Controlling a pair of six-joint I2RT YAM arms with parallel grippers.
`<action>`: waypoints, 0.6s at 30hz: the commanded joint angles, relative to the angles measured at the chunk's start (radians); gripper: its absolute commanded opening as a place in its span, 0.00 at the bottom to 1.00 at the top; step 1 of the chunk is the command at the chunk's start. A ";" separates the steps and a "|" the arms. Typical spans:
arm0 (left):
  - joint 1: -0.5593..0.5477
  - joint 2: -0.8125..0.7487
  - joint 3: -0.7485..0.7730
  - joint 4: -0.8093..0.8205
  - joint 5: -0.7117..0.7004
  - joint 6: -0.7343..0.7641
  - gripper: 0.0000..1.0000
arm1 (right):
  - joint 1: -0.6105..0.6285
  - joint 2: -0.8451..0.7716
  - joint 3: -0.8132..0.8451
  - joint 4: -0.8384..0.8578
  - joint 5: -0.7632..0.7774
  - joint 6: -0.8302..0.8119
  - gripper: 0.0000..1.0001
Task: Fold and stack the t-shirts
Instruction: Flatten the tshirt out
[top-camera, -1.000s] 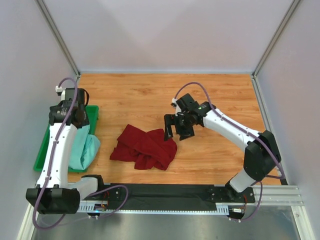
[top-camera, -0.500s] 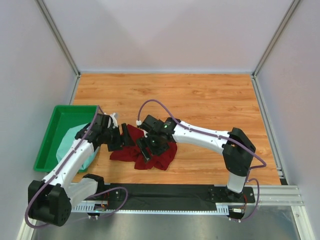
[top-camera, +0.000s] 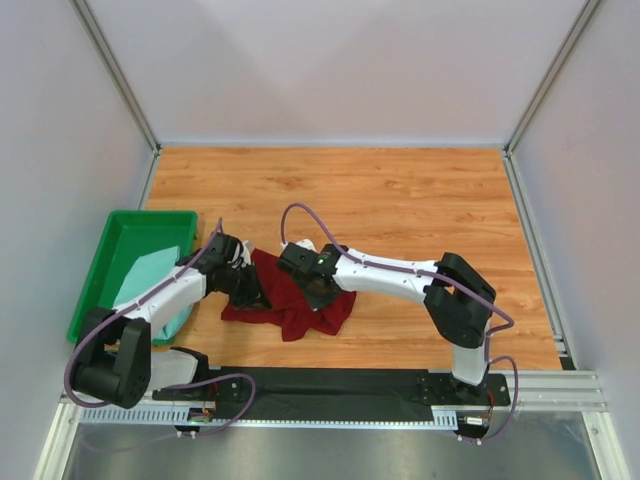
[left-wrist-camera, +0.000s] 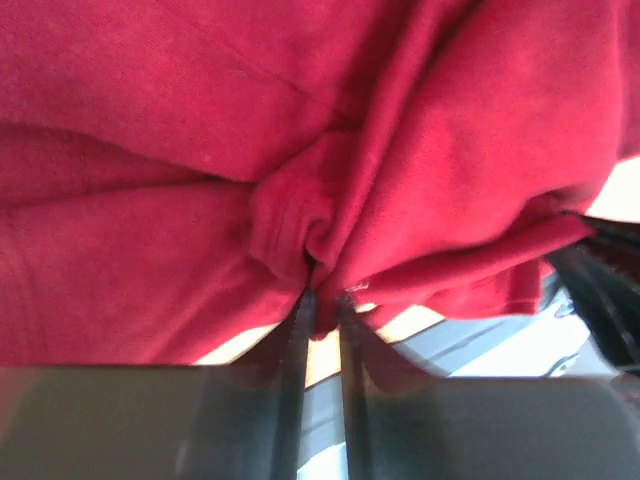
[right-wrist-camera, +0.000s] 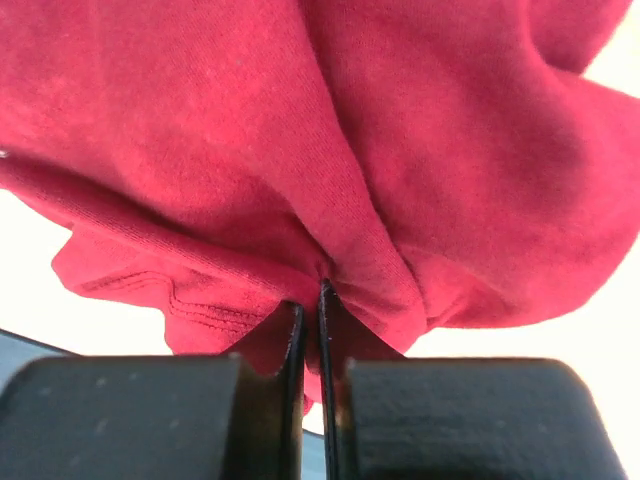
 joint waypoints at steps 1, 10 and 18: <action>-0.019 -0.048 0.132 -0.059 -0.066 0.030 0.00 | -0.003 -0.096 0.017 -0.033 0.087 0.022 0.00; -0.032 -0.370 0.664 -0.452 -0.429 0.157 0.00 | 0.064 -0.346 0.195 -0.167 -0.118 0.014 0.00; -0.042 -0.423 1.031 -0.457 -0.390 0.265 0.00 | 0.144 -0.478 0.291 -0.115 -0.350 0.089 0.03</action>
